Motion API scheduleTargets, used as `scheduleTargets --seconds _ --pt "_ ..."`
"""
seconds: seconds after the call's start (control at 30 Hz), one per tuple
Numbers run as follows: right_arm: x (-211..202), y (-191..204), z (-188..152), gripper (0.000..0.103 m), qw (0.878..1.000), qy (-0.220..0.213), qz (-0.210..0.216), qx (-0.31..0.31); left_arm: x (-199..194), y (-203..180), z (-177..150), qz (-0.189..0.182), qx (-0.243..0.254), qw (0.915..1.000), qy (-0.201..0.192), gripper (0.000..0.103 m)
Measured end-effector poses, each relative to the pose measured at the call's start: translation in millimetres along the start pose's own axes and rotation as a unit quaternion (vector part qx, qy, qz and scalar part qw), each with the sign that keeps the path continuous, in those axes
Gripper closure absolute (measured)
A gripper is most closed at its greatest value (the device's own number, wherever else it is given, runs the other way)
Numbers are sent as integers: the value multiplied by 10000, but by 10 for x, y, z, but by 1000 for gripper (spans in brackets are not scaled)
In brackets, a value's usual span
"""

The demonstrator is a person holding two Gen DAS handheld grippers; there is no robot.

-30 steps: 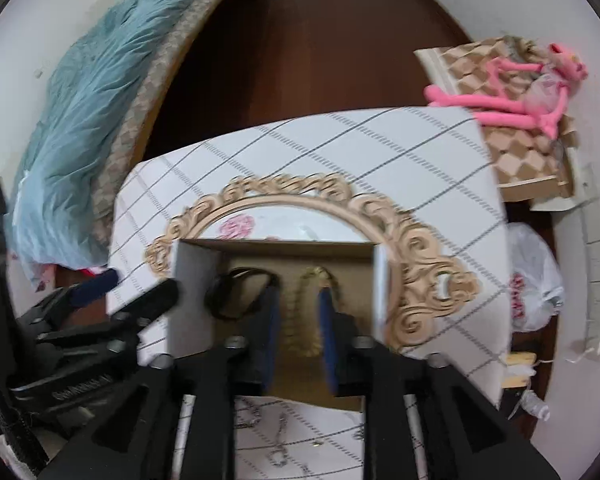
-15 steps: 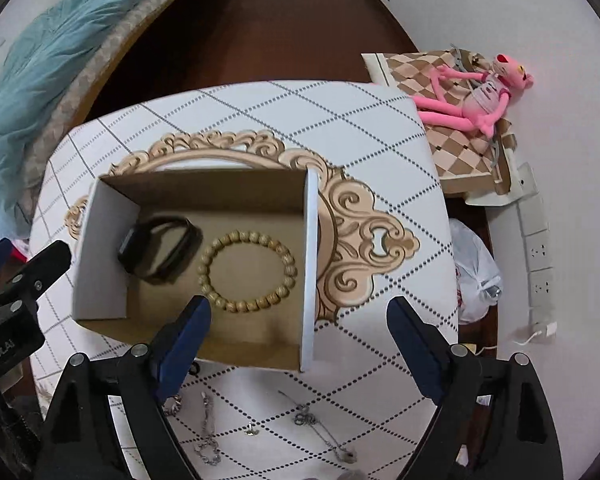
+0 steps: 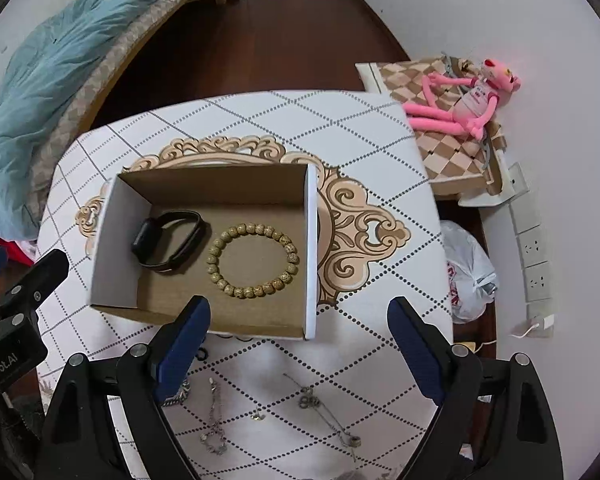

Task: Organize jewelry
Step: 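Withdraw both grippers from the box and move toward the silver jewelry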

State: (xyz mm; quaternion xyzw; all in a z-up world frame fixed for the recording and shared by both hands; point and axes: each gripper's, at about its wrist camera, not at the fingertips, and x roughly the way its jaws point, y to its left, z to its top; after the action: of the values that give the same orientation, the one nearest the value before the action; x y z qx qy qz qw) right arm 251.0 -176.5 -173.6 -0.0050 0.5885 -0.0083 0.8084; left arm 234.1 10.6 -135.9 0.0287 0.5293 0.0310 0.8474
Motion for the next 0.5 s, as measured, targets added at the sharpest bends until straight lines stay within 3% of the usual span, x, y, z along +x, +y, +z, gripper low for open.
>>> scheduleTargets --seconds 0.5 --pt "-902 47 -349 11 9970 -762 -121 -32 -792 112 -293 -125 -130 9986 -502 4"
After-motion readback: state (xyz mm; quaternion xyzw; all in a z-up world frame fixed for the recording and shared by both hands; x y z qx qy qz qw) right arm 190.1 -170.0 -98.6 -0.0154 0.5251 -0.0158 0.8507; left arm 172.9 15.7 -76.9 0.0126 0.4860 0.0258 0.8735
